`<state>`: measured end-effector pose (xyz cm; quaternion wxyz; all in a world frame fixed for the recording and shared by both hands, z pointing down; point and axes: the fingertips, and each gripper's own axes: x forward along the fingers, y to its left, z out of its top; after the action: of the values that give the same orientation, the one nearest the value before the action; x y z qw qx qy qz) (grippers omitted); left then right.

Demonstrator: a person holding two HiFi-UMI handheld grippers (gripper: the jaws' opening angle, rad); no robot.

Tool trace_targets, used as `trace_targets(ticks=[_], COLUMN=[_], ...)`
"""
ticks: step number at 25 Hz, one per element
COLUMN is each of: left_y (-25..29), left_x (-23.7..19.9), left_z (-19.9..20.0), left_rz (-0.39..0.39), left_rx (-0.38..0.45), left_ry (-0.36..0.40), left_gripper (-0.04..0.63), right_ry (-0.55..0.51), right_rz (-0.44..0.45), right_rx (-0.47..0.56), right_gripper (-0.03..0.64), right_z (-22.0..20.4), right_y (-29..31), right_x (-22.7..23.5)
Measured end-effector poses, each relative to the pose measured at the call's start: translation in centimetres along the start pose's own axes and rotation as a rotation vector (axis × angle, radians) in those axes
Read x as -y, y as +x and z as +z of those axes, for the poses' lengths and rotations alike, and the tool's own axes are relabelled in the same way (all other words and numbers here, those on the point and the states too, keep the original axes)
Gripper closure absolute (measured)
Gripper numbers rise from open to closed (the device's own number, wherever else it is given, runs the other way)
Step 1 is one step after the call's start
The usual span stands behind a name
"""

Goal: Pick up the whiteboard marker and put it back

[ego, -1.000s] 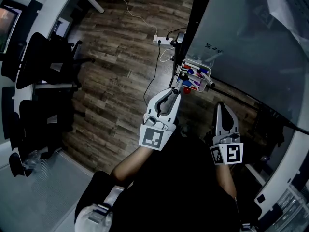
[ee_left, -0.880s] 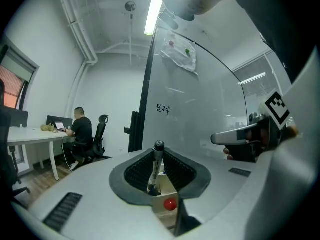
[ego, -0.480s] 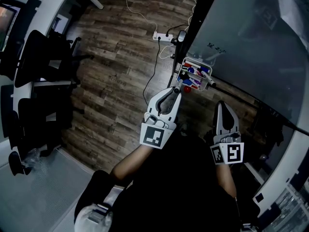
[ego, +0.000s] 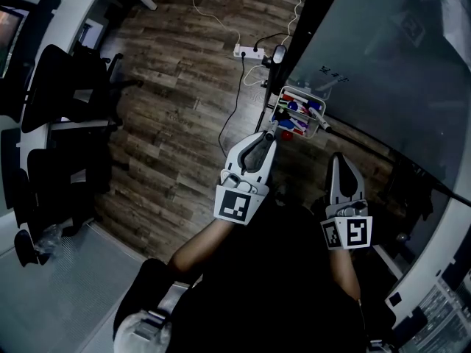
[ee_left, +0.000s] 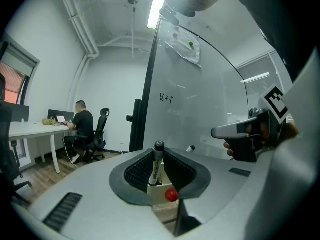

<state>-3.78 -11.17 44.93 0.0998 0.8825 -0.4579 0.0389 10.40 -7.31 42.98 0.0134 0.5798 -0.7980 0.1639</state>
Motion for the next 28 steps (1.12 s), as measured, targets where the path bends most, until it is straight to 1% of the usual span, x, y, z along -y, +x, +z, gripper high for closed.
trace_targets(ticks=[4,13,17,28], left_y=[0.1,0.7,1.0,1.3], left_x=[-0.2,-0.4,-0.5,-0.7], left_z=[-0.5,-1.0,-1.2,-1.4], left_rz=[-0.002,-0.005,-0.007,-0.009], left_rx=[-0.016,-0.022,-0.03,-0.028], left_ry=[-0.005,-0.022,-0.018,-0.024], left_gripper=[0.52,0.52,0.52,0.52], right_ry=[0.003,0.006,0.008,0.01], right_rz=[-0.004,-0.009,-0.012,-0.016], right_rx=[-0.01,-0.013,-0.014,-0.02], right_gripper=[0.603,0.603,0.603,0.603], right_z=[-0.2,-0.2,-0.2,-0.3], right_y=[0.2,0.5,0.7,1.0], right_x=[0.1,0.3,0.4,0.5])
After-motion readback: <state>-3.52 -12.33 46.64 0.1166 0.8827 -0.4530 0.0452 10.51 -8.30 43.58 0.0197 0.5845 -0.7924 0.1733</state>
